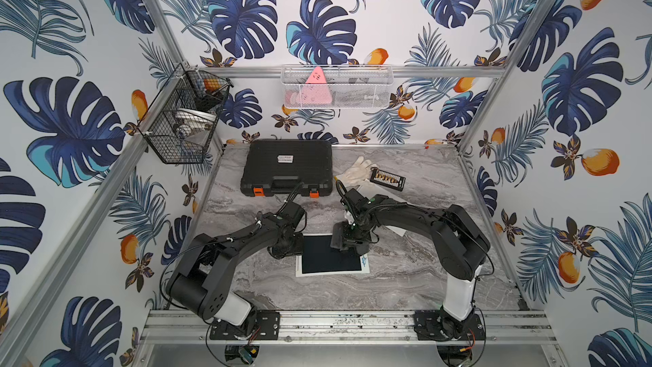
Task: Wipe the drawing tablet
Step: Wipe the dirt from the drawing tablet.
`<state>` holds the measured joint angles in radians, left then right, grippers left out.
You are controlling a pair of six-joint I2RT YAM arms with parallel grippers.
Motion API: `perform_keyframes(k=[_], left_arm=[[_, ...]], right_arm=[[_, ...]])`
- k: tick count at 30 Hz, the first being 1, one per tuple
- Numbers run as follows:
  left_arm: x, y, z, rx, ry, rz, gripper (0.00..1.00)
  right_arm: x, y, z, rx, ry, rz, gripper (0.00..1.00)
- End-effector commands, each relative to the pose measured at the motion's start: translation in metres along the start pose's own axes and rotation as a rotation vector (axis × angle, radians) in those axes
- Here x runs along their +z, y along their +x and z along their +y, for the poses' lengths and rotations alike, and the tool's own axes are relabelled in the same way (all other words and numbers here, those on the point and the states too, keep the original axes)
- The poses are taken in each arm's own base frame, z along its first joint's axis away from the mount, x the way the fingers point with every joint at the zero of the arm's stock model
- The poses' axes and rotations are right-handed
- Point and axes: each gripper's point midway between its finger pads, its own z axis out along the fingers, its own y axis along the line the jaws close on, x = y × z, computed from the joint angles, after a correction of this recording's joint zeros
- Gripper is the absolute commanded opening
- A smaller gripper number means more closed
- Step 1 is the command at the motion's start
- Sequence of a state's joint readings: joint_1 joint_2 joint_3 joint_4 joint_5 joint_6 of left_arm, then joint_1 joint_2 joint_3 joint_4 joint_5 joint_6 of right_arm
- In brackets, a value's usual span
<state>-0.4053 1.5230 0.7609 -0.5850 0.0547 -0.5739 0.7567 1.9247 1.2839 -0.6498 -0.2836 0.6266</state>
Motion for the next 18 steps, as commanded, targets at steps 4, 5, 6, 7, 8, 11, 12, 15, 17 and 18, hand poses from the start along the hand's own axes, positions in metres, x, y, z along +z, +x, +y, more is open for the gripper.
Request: perform_keyframes(k=[4,5,6,7,8,11,12,15,17,18], left_arm=[[0.018,0.013,0.005,0.002,-0.033,0.052,0.43],[0.019,0.014,0.007,0.001,-0.041,0.055,0.41],[0.019,0.014,0.008,0.001,-0.046,0.056,0.4],[0.02,0.015,0.008,0.001,-0.048,0.058,0.4],[0.02,0.016,0.009,0.002,-0.051,0.06,0.39],[0.021,0.017,0.01,0.003,-0.053,0.062,0.39],[0.021,0.017,0.01,0.003,-0.054,0.063,0.38],[0.022,0.018,0.012,0.007,-0.061,0.066,0.36],[0.022,0.018,0.012,0.007,-0.065,0.067,0.35],[0.022,0.018,0.012,0.004,-0.068,0.067,0.35]], right_arm=[[0.006,-0.009,-0.029,0.004,0.139,-0.037,0.0],[0.005,-0.011,-0.038,0.018,0.178,-0.046,0.0],[0.004,-0.012,-0.048,0.035,0.216,-0.054,0.0],[0.003,-0.012,-0.056,0.05,0.239,-0.058,0.0],[0.001,-0.013,-0.064,0.069,0.255,-0.064,0.0],[-0.002,-0.014,-0.066,0.054,0.254,-0.081,0.0],[-0.001,-0.014,-0.059,0.03,0.25,-0.08,0.0],[0.007,-0.013,-0.026,-0.05,0.214,-0.072,0.0],[0.013,-0.012,0.0,-0.086,0.176,-0.065,0.0],[0.024,-0.012,0.007,-0.095,0.171,-0.044,0.0]])
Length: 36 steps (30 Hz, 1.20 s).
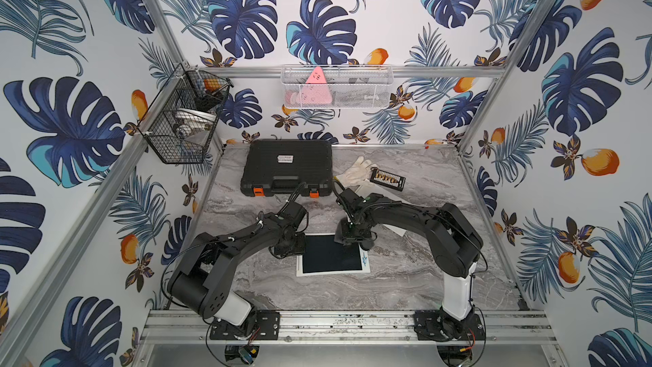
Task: Wipe the drawing tablet
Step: Wipe the dirt from the drawing tablet.
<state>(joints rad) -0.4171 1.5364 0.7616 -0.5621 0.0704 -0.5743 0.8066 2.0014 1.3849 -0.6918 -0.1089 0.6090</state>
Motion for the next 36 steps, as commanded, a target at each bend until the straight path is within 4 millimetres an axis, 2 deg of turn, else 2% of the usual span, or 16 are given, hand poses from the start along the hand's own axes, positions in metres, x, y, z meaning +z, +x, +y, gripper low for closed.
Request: perform_keyframes(k=[1,3,5,7,12,14,16,17,18,22,23,25,28,34,36], left_arm=[[0.018,0.019,0.019,-0.008,-0.089,0.066,0.35],[0.018,0.018,0.021,-0.016,-0.097,0.065,0.35],[0.017,0.018,0.023,-0.018,-0.109,0.064,0.35],[0.017,0.018,0.024,-0.019,-0.117,0.062,0.35],[0.018,0.018,0.026,-0.02,-0.128,0.061,0.34],[0.019,0.019,0.028,-0.02,-0.137,0.066,0.34],[0.02,0.019,0.027,-0.018,-0.135,0.068,0.33],[0.02,0.02,0.027,-0.021,-0.133,0.071,0.33],[0.021,0.02,0.026,-0.021,-0.129,0.072,0.33],[0.021,0.021,0.026,-0.023,-0.128,0.077,0.33],[0.022,0.022,0.026,-0.022,-0.129,0.08,0.33],[0.021,0.023,0.027,-0.024,-0.132,0.079,0.33],[0.021,0.024,0.028,-0.028,-0.139,0.08,0.34],[0.022,0.024,0.03,-0.031,-0.147,0.078,0.33],[0.021,0.023,0.03,-0.031,-0.145,0.075,0.33]], right_arm=[[0.016,0.007,0.017,-0.047,0.018,0.043,0.0],[0.02,0.006,0.021,-0.044,0.032,0.059,0.0],[0.02,0.003,0.008,-0.023,0.057,0.061,0.0],[0.018,0.005,-0.014,0.009,0.075,0.075,0.0],[0.003,0.018,-0.084,0.095,0.127,0.097,0.0],[-0.002,0.022,-0.1,0.094,0.147,0.091,0.0],[-0.005,0.023,-0.103,0.066,0.16,0.083,0.0],[-0.004,0.023,-0.094,0.049,0.142,0.082,0.0],[-0.003,0.023,-0.084,0.03,0.127,0.08,0.0],[0.004,0.024,-0.022,-0.103,0.115,0.08,0.0],[0.011,0.025,-0.013,-0.109,0.112,0.094,0.0],[0.018,0.026,-0.007,-0.089,0.104,0.113,0.0],[0.016,0.025,-0.026,-0.045,0.126,0.119,0.0],[-0.008,0.038,-0.102,0.034,0.18,0.126,0.0],[-0.013,0.04,-0.111,0.018,0.198,0.114,0.0]])
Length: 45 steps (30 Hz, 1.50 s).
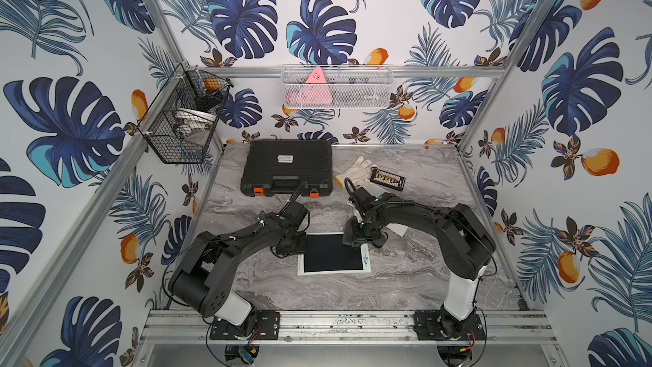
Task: Wipe the drawing tablet
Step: Wipe the dirt from the drawing tablet.
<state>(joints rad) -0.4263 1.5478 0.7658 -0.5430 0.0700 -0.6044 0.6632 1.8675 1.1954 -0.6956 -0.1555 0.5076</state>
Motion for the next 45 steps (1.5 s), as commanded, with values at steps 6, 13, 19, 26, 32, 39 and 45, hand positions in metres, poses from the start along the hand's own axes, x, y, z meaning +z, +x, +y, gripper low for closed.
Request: perform_keyframes(k=[6,13,19,26,32,39,45], left_arm=[[0.021,0.026,0.034,-0.014,-0.148,0.089,0.33],[0.02,0.025,0.034,-0.014,-0.151,0.087,0.33],[0.02,0.025,0.034,-0.015,-0.151,0.084,0.33],[0.022,0.029,0.035,-0.018,-0.146,0.094,0.33],[0.023,0.031,0.036,-0.019,-0.147,0.097,0.33],[0.022,0.03,0.035,-0.019,-0.141,0.09,0.32],[0.023,0.031,0.035,-0.018,-0.142,0.098,0.32]], right_arm=[[0.004,0.018,0.026,-0.131,0.127,0.031,0.0],[0.011,0.014,-0.003,-0.041,0.158,0.066,0.0],[-0.005,0.016,-0.051,-0.032,0.193,0.053,0.0],[0.003,0.007,0.034,-0.114,0.108,0.034,0.0],[0.009,0.001,0.0,-0.05,0.167,0.062,0.0],[-0.01,0.004,-0.04,-0.011,0.131,0.05,0.0],[-0.005,0.001,0.033,-0.107,0.109,0.02,0.0]])
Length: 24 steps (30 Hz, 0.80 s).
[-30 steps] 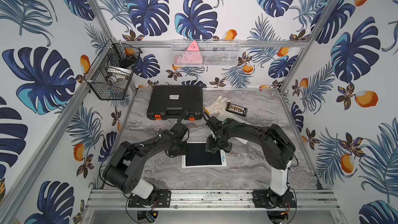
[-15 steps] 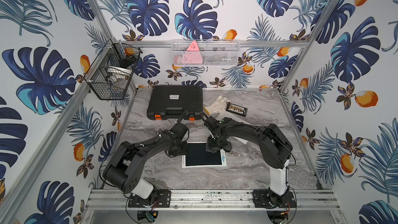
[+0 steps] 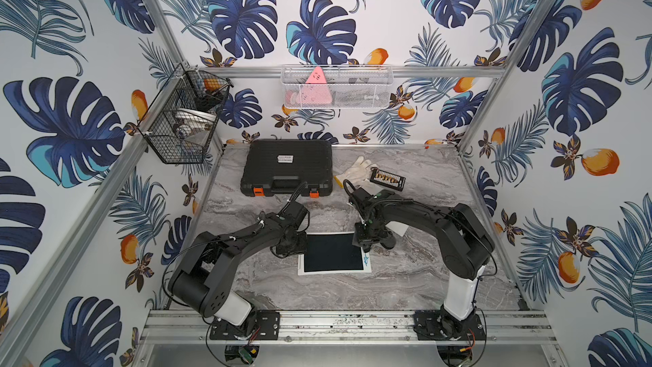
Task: Wipe the drawing tablet
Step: Wipe the dirt from the drawing tablet.
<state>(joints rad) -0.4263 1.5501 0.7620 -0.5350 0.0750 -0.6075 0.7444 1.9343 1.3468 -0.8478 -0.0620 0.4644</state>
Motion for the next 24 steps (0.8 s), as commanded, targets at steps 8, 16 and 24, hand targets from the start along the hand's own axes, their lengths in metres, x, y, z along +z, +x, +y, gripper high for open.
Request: perform_keyframes(k=[8,16,24], left_arm=[[0.023,0.031,0.036,-0.017,-0.145,0.099,0.32],[0.023,0.031,0.036,-0.016,-0.141,0.097,0.32],[0.024,0.031,0.036,-0.02,-0.145,0.1,0.32]], right_arm=[[0.023,-0.017,-0.021,0.093,0.071,0.052,0.0],[0.006,-0.018,-0.017,0.013,0.061,0.007,0.0],[0.02,-0.009,0.03,-0.031,0.039,0.042,0.0]])
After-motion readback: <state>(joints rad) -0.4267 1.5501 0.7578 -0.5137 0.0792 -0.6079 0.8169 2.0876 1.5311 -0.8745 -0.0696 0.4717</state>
